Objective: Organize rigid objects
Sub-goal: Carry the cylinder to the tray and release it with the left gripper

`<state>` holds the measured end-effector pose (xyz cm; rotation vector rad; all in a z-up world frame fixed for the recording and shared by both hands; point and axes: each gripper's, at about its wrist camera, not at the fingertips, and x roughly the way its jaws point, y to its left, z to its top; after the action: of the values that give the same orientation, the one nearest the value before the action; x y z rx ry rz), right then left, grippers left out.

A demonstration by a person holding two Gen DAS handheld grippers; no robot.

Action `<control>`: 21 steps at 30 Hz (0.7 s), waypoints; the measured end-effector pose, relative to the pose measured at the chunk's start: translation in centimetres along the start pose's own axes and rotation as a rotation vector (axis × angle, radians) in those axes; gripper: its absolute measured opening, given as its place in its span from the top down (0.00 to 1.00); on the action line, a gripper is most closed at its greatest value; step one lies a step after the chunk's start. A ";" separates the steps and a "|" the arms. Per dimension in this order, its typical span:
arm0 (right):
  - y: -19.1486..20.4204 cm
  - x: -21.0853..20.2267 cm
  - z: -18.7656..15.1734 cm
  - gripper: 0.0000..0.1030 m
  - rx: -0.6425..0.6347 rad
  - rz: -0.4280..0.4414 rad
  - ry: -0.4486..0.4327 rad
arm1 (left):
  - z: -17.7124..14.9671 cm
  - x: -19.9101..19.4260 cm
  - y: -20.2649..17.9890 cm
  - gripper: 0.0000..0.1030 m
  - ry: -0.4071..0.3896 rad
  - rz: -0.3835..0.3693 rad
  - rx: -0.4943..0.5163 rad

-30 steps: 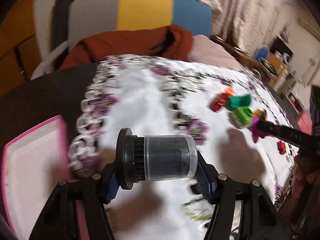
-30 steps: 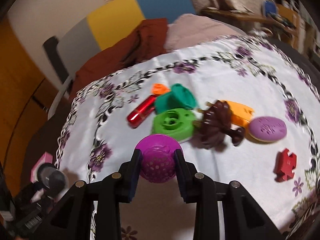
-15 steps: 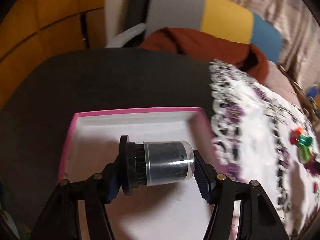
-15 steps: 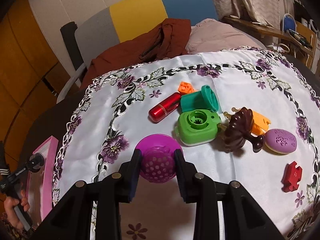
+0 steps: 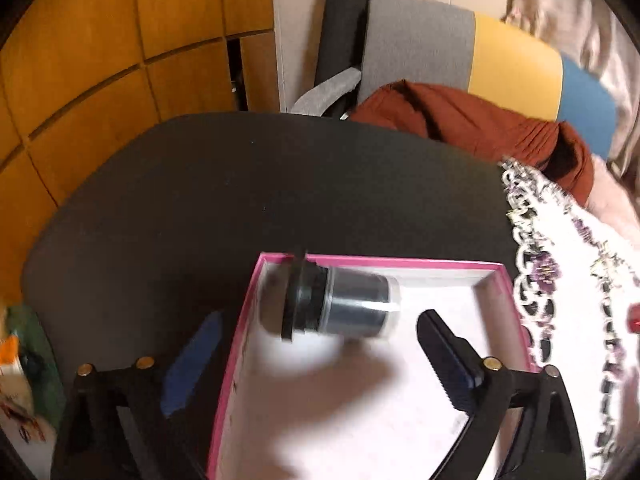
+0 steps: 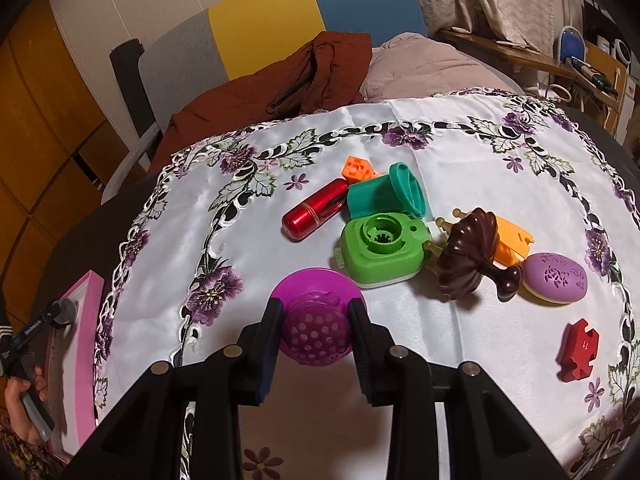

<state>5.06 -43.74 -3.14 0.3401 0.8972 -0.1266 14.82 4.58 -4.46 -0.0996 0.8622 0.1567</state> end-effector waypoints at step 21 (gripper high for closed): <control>10.5 1.2 -2.6 0.68 -0.219 0.146 0.079 | -7.7 -4.8 -2.2 0.00 0.103 -0.217 0.012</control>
<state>6.47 -32.99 -3.12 0.2071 0.9512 0.1202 6.35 0.80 -5.72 -0.1901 0.9483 -0.0574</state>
